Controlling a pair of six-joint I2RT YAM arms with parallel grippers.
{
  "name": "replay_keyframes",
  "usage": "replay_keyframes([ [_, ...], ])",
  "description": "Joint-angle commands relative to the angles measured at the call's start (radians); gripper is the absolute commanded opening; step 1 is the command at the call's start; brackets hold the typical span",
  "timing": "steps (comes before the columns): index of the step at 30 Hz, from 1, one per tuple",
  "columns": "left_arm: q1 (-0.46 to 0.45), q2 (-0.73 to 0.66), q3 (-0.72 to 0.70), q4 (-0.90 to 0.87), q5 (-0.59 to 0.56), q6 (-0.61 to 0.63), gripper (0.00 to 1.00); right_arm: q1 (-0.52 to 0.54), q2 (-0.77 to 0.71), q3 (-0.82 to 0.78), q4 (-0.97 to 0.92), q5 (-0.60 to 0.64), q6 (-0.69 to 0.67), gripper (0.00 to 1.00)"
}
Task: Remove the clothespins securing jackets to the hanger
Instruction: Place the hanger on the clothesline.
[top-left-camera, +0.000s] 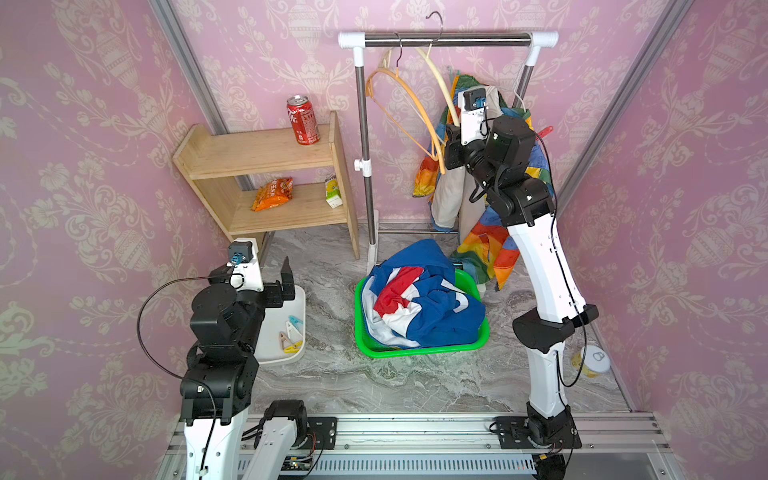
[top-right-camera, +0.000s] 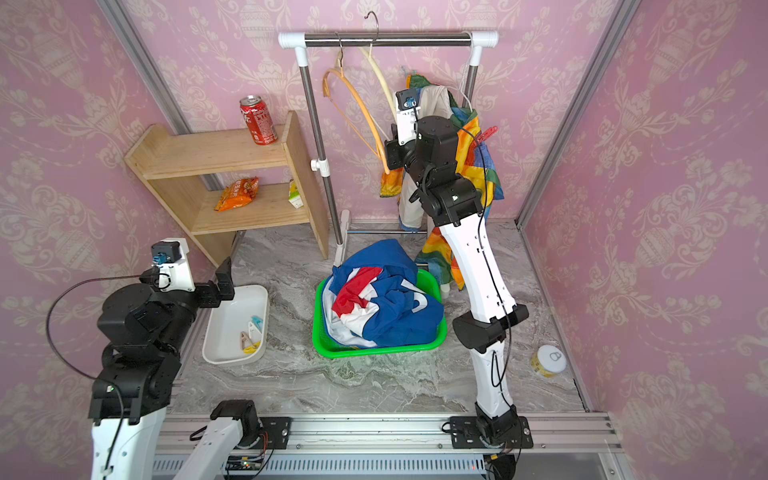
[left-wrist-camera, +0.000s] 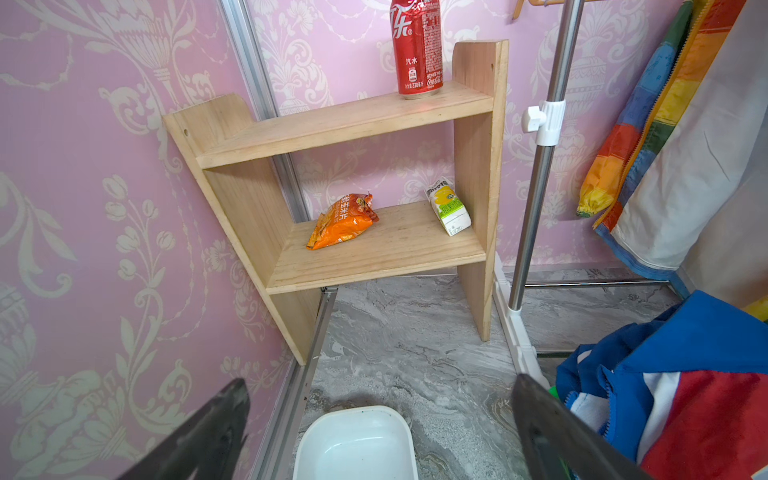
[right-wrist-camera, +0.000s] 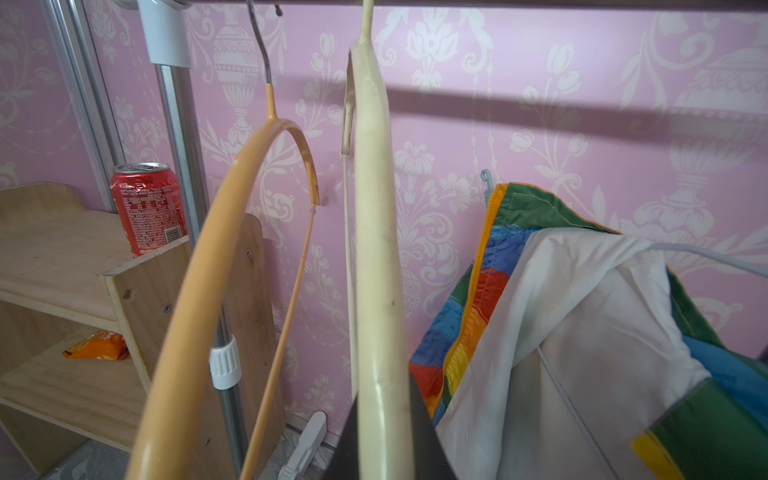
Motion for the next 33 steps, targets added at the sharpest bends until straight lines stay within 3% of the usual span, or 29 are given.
replay_keyframes([
  [1, -0.006, -0.020, -0.012, -0.034, -0.036, -0.020, 0.99, -0.024, -0.009, -0.026, 0.064, -0.030, 0.090, 0.00],
  [12, -0.006, -0.015, 0.001, -0.050, -0.051, -0.022, 0.99, -0.024, 0.069, 0.012, -0.015, -0.109, 0.135, 0.00],
  [25, -0.007, 0.000, -0.016, -0.042, -0.039, -0.042, 0.99, 0.096, 0.076, -0.042, -0.097, -0.054, 0.015, 0.00],
  [33, -0.007, -0.002, -0.042, -0.031, -0.029, -0.061, 0.99, 0.145, 0.079, -0.039, -0.103, -0.083, -0.029, 0.00],
])
